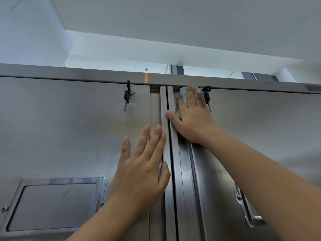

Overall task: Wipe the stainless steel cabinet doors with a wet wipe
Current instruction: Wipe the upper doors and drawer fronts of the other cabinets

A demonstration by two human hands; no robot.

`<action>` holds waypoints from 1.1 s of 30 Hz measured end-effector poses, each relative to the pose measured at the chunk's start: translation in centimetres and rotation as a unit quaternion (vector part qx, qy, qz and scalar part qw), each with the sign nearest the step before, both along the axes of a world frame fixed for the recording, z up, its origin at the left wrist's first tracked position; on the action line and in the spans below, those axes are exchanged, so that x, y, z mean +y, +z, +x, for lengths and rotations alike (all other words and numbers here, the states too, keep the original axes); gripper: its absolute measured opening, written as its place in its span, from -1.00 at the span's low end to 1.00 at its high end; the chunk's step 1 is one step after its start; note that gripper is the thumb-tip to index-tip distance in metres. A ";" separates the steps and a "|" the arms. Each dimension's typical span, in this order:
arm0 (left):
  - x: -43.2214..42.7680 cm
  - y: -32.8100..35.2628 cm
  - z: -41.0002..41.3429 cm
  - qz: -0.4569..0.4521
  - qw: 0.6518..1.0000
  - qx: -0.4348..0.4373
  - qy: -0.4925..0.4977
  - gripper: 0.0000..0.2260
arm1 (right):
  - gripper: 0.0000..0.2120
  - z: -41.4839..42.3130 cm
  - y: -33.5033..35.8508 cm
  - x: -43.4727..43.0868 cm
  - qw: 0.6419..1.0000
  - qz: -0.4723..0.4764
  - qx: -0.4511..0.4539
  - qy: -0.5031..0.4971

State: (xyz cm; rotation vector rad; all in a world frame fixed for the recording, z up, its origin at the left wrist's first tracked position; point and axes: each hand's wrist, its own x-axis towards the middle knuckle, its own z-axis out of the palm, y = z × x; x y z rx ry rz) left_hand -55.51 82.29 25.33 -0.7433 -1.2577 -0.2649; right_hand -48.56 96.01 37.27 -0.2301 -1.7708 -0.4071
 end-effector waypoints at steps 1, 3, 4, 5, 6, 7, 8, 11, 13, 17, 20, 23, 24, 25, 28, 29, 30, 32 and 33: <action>0.0 0.0 0.1 -0.002 1.000 0.000 0.000 -0.49 | -0.30 0.1 -0.5 0.1 1.000 0.003 0.002 -0.001; -0.1 0.0 0.1 -0.004 1.000 -0.005 0.001 -0.48 | -0.30 0.3 -1.8 0.0 1.000 0.005 -0.002 0.013; -0.1 0.0 0.2 -0.006 1.000 -0.007 0.001 -0.48 | -0.30 0.4 -2.4 -0.1 1.000 0.006 -0.007 0.019; -0.1 -0.1 0.2 -0.008 1.000 -0.010 0.001 -0.48 | -0.30 0.5 -3.1 -0.1 1.000 0.006 -0.010 0.022; -0.1 -0.1 0.2 -0.012 1.000 -0.013 -0.001 -0.48 | -0.30 0.5 -3.7 -0.2 1.000 0.005 -0.012 0.024; -0.1 -0.1 0.2 -0.017 1.000 -0.017 -0.004 -0.48 | -0.29 0.6 -4.2 -0.3 1.000 0.004 -0.012 0.026; -0.2 -0.1 0.2 -0.021 0.999 -0.023 -0.008 -0.48 | -0.28 0.6 -4.8 -0.3 1.000 0.001 -0.013 0.027; -0.2 -0.2 0.4 -0.035 0.998 -0.049 -0.019 -0.47 | -0.26 0.7 -6.6 -0.5 0.999 -0.005 -0.020 0.031; -0.3 -0.4 0.4 -0.039 0.996 -0.068 -0.028 -0.46 | -0.29 0.8 -7.8 -0.5 0.999 -0.006 -0.024 0.037; -0.2 -1.2 0.6 -0.045 0.994 -0.087 -0.037 -0.46 | -0.29 1.1 -10.1 -0.6 0.999 -0.008 -0.025 0.045; -0.3 -1.7 0.8 -0.050 0.994 -0.091 -0.029 -0.44 | -0.28 1.2 -11.9 -0.8 0.998 -0.013 -0.034 0.048; -0.4 -2.3 0.7 -0.055 0.993 -0.103 -0.026 -0.43 | -0.26 1.4 -13.6 -1.1 0.997 -0.024 -0.039 0.059; -0.3 -2.7 0.7 -0.056 0.992 -0.106 -0.026 -0.43 | -0.27 1.5 -14.2 -1.1 0.997 -0.026 -0.040 0.062; -0.3 -3.0 0.7 -0.057 0.992 -0.106 -0.026 -0.43 | -0.27 1.6 -14.7 -1.2 0.997 -0.027 -0.040 0.064; -0.3 -4.3 0.7 -0.060 0.993 -0.098 -0.030 -0.45 | -0.29 1.6 -16.4 -1.3 0.997 -0.027 -0.039 0.068; -0.3 -4.8 0.7 -0.061 0.993 -0.094 -0.032 -0.46 | -0.30 1.6 -17.0 -1.3 0.996 -0.030 -0.039 0.071; -0.3 -5.2 0.7 -0.062 0.994 -0.089 -0.033 -0.46 | -0.30 1.6 -17.6 -1.3 0.996 -0.032 -0.040 0.074; -0.3 -6.1 0.8 -0.067 0.994 -0.081 -0.030 -0.47 | -0.31 1.7 -18.9 -1.4 0.995 -0.038 -0.043 0.078; -0.4 -6.5 0.8 -0.069 0.994 -0.079 -0.027 -0.47 | -0.31 1.7 -19.6 -1.4 0.995 -0.041 -0.046 0.082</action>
